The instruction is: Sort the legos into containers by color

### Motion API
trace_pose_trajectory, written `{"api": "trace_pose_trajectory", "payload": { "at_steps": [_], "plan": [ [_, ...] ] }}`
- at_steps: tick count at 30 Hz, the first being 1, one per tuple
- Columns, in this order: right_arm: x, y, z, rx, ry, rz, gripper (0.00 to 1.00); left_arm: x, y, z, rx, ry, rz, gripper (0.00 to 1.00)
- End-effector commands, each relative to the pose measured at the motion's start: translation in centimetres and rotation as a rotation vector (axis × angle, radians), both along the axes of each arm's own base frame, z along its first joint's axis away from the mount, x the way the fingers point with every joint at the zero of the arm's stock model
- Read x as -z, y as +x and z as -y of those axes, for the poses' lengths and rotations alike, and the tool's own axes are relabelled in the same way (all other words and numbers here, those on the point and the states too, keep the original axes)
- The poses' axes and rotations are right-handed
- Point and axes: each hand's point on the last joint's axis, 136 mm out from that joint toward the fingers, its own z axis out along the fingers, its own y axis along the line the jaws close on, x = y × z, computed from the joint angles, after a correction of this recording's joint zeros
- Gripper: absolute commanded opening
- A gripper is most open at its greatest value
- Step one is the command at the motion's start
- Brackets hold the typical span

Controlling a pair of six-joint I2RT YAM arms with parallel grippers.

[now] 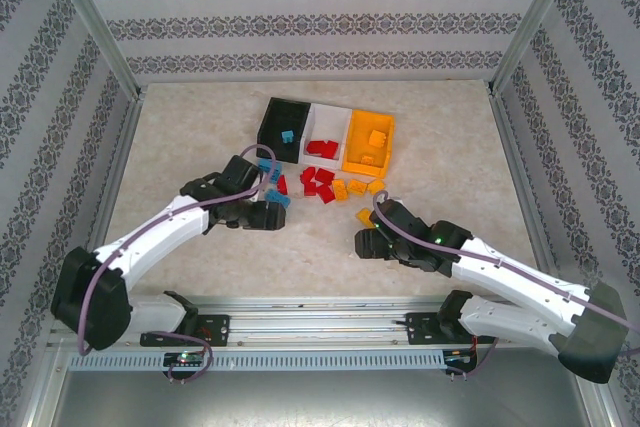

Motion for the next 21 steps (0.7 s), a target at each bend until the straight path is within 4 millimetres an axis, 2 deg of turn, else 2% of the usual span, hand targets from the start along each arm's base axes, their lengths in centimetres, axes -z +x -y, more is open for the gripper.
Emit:
{"api": "trace_pose_trajectory", "payload": {
  "at_steps": [1, 8, 14, 21],
  "plan": [
    [0.2, 0.3, 0.0, -0.005, -0.005, 0.013, 0.73, 1.0, 1.5, 1.1, 0.022, 0.013, 0.020, 0.81],
    [0.5, 1.0, -0.2, 0.006, 0.019, 0.012, 0.74, 4.5, 3.0, 1.3, 0.049, 0.104, -0.031, 0.84],
    [0.2, 2.3, -0.9, 0.001, 0.046, 0.009, 0.74, 6.0, 4.1, 1.5, 0.068, 0.154, -0.060, 0.84],
    [0.5, 3.5, -2.0, -0.004, 0.074, -0.008, 0.74, 7.9, 4.5, 1.9, 0.090, 0.176, -0.099, 0.83]
  ]
}}
